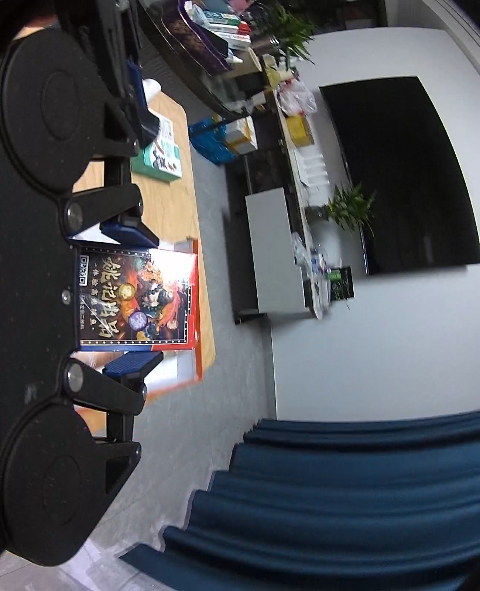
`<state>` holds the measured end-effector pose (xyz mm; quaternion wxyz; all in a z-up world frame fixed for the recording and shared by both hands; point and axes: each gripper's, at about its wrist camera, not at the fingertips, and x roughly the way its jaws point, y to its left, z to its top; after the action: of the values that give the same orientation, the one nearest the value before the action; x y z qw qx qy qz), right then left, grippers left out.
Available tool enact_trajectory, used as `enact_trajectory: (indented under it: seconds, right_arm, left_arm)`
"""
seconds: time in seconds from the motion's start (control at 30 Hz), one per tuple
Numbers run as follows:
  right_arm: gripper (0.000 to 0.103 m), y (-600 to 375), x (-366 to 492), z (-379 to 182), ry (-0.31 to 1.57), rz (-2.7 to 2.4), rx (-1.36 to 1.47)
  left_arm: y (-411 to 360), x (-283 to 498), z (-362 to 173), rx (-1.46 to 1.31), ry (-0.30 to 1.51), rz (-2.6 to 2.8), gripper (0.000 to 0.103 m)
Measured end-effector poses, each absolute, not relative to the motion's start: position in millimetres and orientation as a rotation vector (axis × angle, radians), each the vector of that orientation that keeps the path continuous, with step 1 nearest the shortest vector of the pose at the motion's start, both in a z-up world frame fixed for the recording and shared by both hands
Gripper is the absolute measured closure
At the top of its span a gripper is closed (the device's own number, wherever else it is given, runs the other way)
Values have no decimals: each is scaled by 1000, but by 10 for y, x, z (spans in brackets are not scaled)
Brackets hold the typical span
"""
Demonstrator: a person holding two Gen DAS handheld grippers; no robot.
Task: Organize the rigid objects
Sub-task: 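Carry the black charger and red card box over the white box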
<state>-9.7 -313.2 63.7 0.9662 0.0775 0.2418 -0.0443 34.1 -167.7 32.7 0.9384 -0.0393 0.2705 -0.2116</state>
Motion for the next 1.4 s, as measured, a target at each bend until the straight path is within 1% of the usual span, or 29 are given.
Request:
enact_trajectory:
  seconds: [0.3, 0.73, 1.4]
  right_arm:
    - [32, -3305, -306, 421, 519, -114, 190]
    - [32, -3297, -352, 419, 508, -128, 175]
    - [32, -3301, -307, 365, 519, -133, 169]
  left_arm:
    - [-1842, 167, 109, -60, 594, -414, 67]
    - [-1926, 30, 206, -29, 567, -388, 67]
    - [-1956, 11, 148, -27, 577, -397, 67]
